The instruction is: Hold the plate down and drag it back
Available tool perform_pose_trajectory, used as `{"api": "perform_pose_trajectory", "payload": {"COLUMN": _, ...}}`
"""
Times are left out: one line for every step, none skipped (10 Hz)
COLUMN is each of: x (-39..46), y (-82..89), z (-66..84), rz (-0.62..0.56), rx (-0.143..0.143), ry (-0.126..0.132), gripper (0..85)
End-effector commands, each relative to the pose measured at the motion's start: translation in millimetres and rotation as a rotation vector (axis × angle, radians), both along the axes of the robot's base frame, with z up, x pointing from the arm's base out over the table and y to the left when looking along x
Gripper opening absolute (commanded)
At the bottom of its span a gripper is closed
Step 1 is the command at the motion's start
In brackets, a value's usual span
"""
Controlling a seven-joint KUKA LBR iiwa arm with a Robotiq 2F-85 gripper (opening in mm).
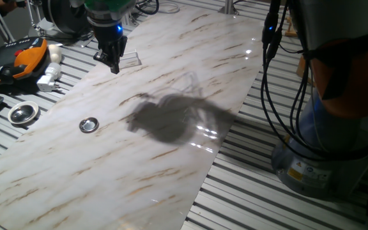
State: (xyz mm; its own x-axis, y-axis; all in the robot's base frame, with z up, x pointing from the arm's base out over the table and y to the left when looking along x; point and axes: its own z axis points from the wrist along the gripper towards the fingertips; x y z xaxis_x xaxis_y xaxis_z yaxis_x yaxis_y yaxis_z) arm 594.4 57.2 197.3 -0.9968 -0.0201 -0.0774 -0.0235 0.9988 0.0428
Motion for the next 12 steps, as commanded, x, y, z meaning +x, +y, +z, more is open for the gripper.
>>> {"api": "perform_pose_trajectory", "payload": {"x": 0.0, "y": 0.1, "z": -0.1, "rz": 0.005, "rx": 0.0, "ry": 0.002, "gripper": 0.0}}
{"api": "perform_pose_trajectory", "payload": {"x": 0.1, "y": 0.2, "z": -0.4, "rz": 0.006, "rx": 0.0, "ry": 0.004, "gripper": 0.0}}
{"api": "perform_pose_trajectory", "payload": {"x": 0.4, "y": 0.4, "z": -0.9, "rz": 0.006, "rx": 0.001, "ry": 0.005, "gripper": 0.0}}
{"api": "perform_pose_trajectory", "payload": {"x": 0.6, "y": 0.6, "z": -1.8, "rz": 0.005, "rx": 0.001, "ry": 0.004, "gripper": 0.0}}
{"api": "perform_pose_trajectory", "payload": {"x": 0.7, "y": 0.5, "z": -2.0, "rz": 0.002, "rx": 0.002, "ry": -0.001, "gripper": 0.0}}
{"api": "perform_pose_trajectory", "payload": {"x": 0.6, "y": 0.4, "z": -2.0, "rz": 0.0, "rx": 0.002, "ry": 0.0, "gripper": 0.0}}
{"api": "perform_pose_trajectory", "payload": {"x": 0.7, "y": 0.5, "z": -2.0, "rz": 0.0, "rx": 0.002, "ry": 0.0, "gripper": 0.0}}
{"api": "perform_pose_trajectory", "payload": {"x": 0.7, "y": 0.7, "z": -2.2, "rz": 0.0, "rx": 0.002, "ry": 0.0, "gripper": 0.0}}
{"api": "perform_pose_trajectory", "payload": {"x": 0.7, "y": 0.8, "z": -2.3, "rz": 0.0, "rx": 0.002, "ry": 0.0, "gripper": 0.0}}
{"api": "perform_pose_trajectory", "payload": {"x": 0.7, "y": 1.1, "z": -2.4, "rz": 0.0, "rx": 0.002, "ry": 0.0, "gripper": 0.0}}
{"api": "perform_pose_trajectory", "payload": {"x": 0.7, "y": 1.3, "z": -2.4, "rz": 0.0, "rx": 0.002, "ry": -0.002, "gripper": 0.0}}
{"api": "perform_pose_trajectory", "payload": {"x": 0.8, "y": 1.2, "z": -2.7, "rz": 0.0, "rx": 0.002, "ry": -0.004, "gripper": 0.0}}
